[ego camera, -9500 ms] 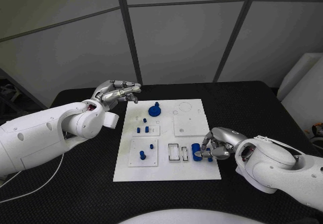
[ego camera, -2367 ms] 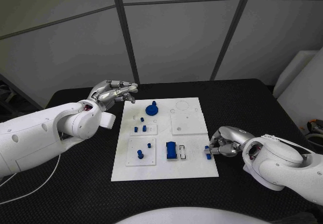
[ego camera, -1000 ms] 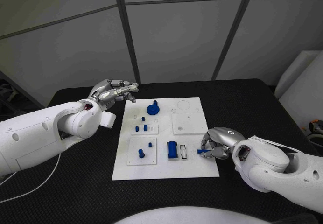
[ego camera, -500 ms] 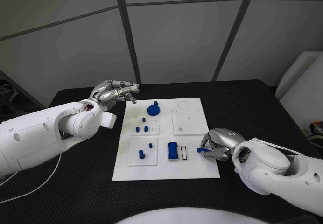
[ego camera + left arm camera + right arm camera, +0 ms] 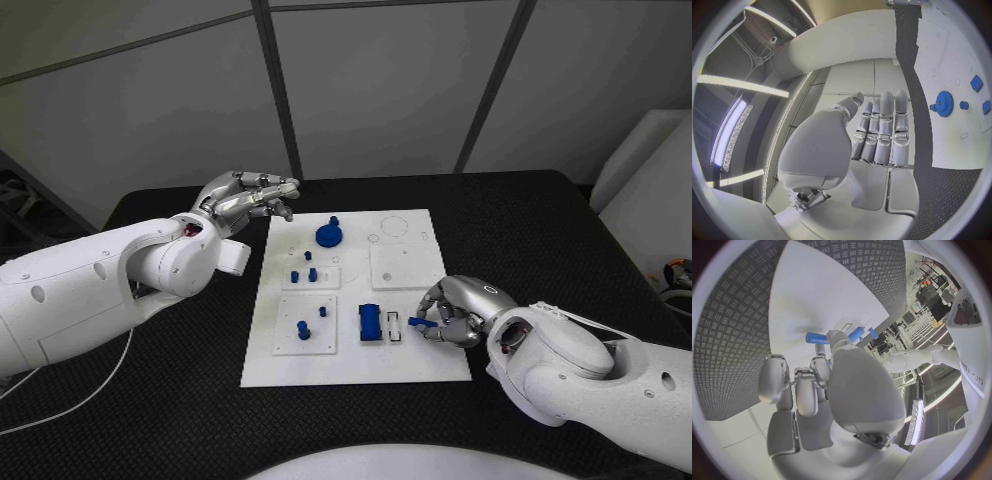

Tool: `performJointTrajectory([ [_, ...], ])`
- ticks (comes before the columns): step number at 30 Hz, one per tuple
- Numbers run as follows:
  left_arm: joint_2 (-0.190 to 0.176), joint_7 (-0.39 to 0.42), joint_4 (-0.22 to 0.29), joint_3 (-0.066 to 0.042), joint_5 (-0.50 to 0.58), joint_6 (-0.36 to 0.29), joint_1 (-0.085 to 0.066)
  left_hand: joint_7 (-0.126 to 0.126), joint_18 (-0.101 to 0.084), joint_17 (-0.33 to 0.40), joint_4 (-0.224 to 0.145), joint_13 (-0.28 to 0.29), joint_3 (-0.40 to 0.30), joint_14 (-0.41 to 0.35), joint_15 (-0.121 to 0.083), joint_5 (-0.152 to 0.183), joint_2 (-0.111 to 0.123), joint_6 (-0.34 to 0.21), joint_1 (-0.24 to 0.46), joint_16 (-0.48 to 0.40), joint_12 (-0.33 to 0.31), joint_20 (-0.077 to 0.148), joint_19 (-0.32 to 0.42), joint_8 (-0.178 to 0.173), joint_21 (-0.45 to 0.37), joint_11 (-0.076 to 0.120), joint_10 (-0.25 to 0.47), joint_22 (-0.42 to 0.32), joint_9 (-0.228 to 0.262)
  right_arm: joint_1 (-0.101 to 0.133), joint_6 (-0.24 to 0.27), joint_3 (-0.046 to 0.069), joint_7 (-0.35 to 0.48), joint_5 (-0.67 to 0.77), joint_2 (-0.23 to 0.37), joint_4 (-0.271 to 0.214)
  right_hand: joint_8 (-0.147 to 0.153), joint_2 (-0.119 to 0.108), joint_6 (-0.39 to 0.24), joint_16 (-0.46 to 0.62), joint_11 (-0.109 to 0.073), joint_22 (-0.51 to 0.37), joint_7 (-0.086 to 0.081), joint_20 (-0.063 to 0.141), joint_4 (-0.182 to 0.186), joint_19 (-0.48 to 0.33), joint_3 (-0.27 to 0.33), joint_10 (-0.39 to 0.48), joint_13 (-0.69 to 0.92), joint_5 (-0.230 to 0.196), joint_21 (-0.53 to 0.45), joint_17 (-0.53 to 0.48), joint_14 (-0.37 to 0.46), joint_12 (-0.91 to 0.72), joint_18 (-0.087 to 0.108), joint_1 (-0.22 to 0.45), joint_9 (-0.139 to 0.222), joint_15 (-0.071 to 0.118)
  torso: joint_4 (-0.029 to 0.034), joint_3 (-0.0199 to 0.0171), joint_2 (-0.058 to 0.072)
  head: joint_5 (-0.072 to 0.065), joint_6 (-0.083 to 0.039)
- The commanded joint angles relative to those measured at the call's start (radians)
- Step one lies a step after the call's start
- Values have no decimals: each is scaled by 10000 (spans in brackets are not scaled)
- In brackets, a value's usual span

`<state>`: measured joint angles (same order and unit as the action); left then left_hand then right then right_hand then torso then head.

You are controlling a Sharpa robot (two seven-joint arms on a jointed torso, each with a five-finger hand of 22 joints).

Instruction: Assemble the parts on the task board

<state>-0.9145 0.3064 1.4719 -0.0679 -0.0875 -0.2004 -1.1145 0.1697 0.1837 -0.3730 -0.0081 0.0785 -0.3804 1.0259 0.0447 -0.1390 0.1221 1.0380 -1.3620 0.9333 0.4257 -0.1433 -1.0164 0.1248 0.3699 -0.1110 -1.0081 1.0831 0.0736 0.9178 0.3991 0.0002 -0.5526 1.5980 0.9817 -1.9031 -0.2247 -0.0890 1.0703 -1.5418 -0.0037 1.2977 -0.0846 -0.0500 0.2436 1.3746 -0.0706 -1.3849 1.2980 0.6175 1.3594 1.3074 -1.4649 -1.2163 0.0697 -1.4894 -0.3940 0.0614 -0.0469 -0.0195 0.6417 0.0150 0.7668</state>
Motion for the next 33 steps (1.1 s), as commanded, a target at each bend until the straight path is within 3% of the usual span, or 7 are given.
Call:
performJointTrajectory([
  [1,13,49,13,-6,6,110,-12,10,-25,11,-4,-16,62,-46,0,-16,-44,-79,32,-30,69,-42,-62,-35,-37,-3,100,-12,-3,15,650,3,-36,-632,-107,5,-43,-26,244,-50,-22,23,142,16,20,89,-119,-98,28,-70,50,2223,-966,-79,-36,99,-115,50,-1,-6,10,12,1],
  [13,19,42,20,-6,6,126,-12,10,-25,11,-4,-16,62,-46,0,-16,-44,-79,32,-30,69,-42,-62,-35,-37,-3,100,-12,-3,17,392,3,-53,-1177,-510,267,-161,-159,328,-78,-83,98,220,56,282,139,-404,-237,149,-174,100,2271,-977,-229,-51,546,-228,99,-5,-1,-8,21,10],
  [29,27,11,28,-6,6,160,-12,11,-23,18,-7,-16,69,-50,-1,-21,-57,-91,18,-27,80,-43,-69,-38,-57,-3,114,-30,-5,19,68,6,-127,-1322,-931,553,-358,-84,436,-98,-148,155,307,105,458,176,-558,-397,299,-890,122,2307,-985,-391,-62,1721,-415,151,-5,-3,-3,37,18],
  [33,24,-1,30,-6,6,169,-12,11,-23,18,-7,-16,69,-50,-1,-21,-57,-91,18,-27,80,-43,-69,-38,-57,-3,114,-30,-5,19,20,6,-162,-1326,-961,583,-425,-104,478,-100,-164,177,329,120,443,191,-426,-439,351,-397,132,2311,-986,-445,-66,2075,-475,163,-7,-3,0,45,20],
])
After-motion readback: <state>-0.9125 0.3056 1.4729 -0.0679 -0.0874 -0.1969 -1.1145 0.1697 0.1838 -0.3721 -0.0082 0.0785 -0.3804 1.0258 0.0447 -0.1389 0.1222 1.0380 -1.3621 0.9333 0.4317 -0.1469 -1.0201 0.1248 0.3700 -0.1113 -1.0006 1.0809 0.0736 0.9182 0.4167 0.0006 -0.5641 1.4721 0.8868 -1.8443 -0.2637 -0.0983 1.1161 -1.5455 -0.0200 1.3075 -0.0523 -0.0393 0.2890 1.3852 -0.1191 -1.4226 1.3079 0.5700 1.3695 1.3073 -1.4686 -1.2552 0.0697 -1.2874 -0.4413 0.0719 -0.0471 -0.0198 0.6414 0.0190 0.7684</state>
